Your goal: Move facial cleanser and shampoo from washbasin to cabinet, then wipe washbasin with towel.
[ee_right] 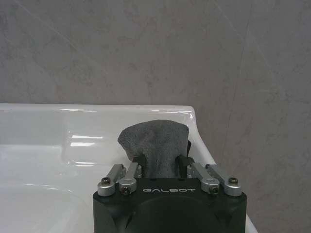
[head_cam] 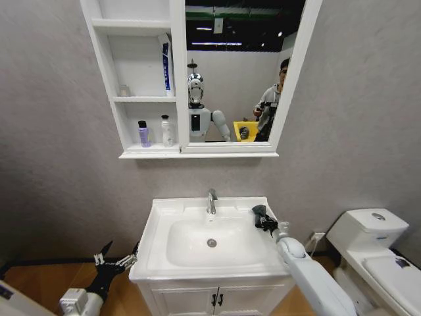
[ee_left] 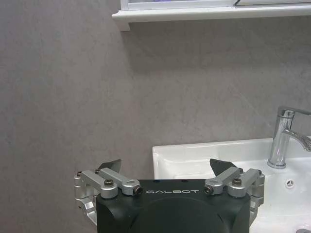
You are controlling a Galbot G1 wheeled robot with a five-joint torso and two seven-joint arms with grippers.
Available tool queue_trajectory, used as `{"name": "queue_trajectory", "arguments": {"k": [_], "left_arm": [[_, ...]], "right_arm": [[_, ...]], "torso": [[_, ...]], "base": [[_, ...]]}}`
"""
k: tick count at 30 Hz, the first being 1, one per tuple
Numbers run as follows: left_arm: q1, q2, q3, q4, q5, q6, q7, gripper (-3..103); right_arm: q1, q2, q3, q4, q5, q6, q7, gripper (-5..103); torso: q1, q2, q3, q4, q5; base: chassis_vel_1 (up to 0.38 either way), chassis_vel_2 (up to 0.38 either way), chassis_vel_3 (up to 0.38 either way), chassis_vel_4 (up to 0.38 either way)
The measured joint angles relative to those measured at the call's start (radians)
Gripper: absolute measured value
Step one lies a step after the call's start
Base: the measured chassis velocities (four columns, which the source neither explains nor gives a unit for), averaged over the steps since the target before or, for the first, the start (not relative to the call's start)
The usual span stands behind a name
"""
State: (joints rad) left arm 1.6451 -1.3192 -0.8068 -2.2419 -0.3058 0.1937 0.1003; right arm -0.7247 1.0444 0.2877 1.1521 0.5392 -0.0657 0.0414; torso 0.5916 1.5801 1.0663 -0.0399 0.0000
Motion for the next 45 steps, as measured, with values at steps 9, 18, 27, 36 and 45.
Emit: {"name": "queue_trajectory", "arguments": {"k": [9, 18, 27, 36, 45], "left_arm": [[0.000, 0.000, 0.000, 0.000, 0.000, 0.000, 0.000, 100], [0.000, 0.000, 0.000, 0.000, 0.000, 0.000, 0.000, 100], [0.000, 0.000, 0.000, 0.000, 0.000, 0.000, 0.000, 100], [0.000, 0.000, 0.000, 0.000, 0.000, 0.000, 0.000, 100], [0.000, 0.000, 0.000, 0.000, 0.000, 0.000, 0.000, 100]], "right_arm": [[-0.137, -0.021, 0.088, 0.157, -0.051, 0.031, 0.001, 75], [-0.419, -0.010, 0.261, 0.567, -0.080, -0.073, 0.075, 99], [-0.946, 0.181, 0.449, 1.094, -0.143, -0.134, 0.116, 100], [-1.116, 0.267, 0.465, 1.221, -0.235, -0.093, 0.112, 100], [-1.116, 0.267, 0.487, 1.185, -0.229, -0.036, 0.052, 100]], "torso": [[0.000, 0.000, 0.000, 0.0004, 0.0002], [0.000, 0.000, 0.000, 0.0004, -0.0004], [0.000, 0.000, 0.000, 0.0000, -0.0004], [0.000, 0.000, 0.000, 0.0003, -0.0001], [0.000, 0.000, 0.000, 0.0004, 0.0000]], "base": [[0.000, 0.000, 0.000, 0.000], [0.000, 0.000, 0.000, 0.000], [0.000, 0.000, 0.000, 0.000], [0.000, 0.000, 0.000, 0.000], [0.000, 0.000, 0.000, 0.000]]}}
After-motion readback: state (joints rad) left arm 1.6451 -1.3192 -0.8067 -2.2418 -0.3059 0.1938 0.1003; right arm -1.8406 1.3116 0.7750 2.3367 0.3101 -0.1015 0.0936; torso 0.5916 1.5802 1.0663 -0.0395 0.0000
